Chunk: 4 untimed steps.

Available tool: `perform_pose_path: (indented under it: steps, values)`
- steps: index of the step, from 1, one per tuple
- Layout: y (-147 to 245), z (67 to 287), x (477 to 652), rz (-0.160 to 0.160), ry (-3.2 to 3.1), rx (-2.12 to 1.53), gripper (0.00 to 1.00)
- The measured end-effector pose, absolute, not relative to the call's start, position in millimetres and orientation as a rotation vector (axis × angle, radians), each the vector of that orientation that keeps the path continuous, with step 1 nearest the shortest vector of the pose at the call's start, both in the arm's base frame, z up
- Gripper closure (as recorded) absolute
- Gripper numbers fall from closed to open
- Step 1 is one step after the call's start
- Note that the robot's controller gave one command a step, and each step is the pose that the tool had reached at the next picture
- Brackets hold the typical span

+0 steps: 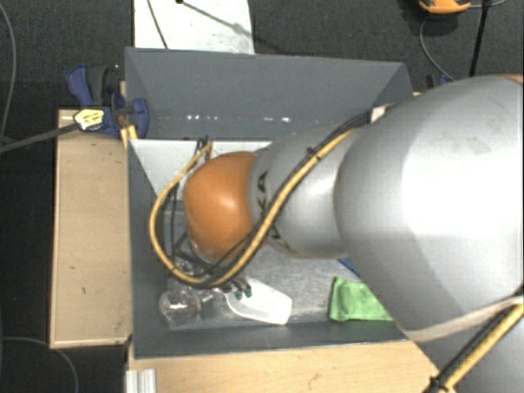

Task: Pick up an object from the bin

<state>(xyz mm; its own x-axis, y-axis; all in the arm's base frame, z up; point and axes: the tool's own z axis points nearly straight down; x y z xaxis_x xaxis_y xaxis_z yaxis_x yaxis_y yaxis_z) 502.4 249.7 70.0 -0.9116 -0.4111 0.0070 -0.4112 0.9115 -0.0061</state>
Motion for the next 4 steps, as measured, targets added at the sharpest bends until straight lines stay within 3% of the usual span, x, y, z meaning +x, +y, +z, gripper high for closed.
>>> perform_pose_path:
  steps: [2,4]
  values:
    - [249,75,501.2,0.008,-3.066,0.654,1.0]
    - [251,120,501.0,0.001,-3.07,0.652,1.0]
